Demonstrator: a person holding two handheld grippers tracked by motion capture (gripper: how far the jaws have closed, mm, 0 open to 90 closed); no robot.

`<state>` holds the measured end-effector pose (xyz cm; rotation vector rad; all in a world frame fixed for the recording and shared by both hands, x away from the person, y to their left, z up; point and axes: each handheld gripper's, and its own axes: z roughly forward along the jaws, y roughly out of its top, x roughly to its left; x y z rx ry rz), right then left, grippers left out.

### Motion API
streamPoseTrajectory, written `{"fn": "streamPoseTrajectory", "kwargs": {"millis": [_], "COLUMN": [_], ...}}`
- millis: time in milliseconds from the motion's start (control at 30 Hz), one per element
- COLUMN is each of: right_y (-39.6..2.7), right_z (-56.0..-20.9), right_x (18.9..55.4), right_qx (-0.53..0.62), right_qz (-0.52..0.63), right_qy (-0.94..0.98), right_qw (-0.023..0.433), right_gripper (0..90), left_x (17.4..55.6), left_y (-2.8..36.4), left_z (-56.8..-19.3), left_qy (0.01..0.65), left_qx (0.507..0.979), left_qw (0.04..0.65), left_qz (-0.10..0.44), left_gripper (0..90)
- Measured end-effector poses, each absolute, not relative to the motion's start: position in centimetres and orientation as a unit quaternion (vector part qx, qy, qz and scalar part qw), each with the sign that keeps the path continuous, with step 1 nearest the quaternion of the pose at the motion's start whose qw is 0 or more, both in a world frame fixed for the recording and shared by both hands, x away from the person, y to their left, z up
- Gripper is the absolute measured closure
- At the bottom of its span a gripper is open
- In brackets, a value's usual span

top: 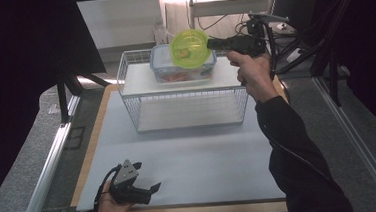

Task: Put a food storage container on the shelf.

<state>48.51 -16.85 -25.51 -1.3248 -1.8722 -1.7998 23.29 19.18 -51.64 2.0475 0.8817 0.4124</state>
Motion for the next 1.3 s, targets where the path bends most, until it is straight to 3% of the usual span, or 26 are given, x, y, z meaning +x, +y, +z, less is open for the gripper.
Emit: {"fn": "streamPoseTrajectory", "kwargs": {"millis": [367,600,700,1033,1300], "right_y": [-14.6,-14.0,-14.0,-13.9,-14.2], "right_z": [-26.1,-26.2,-26.4,-26.7,-26.4], "right_x": [52.0,52.5,52.6,52.9,52.7], "right_qx": [-0.481,-0.502,-0.506,-0.512,-0.491], "right_qz": [-0.611,-0.609,-0.611,-0.608,-0.612], "right_qy": [-0.616,-0.609,-0.604,-0.603,-0.618], "right_qw": [0.123,0.080,0.076,0.062,0.052], "right_gripper": [82.9,79.5,75.4,74.9,58.3], "left_x": [23.3,23.2,23.3,23.3,23.2], "left_y": [19.1,19.0,18.9,18.9,18.9], "left_z": [-51.7,-51.7,-51.8,-51.8,-51.7], "left_qy": [0.348,0.344,0.343,0.341,0.342], "left_qx": [0.821,0.825,0.826,0.827,0.825], "left_qw": [0.424,0.421,0.420,0.419,0.422], "left_qz": [0.159,0.157,0.155,0.155,0.156], "left_gripper": [4.9,4.9,5.0,5.0,4.9]}}
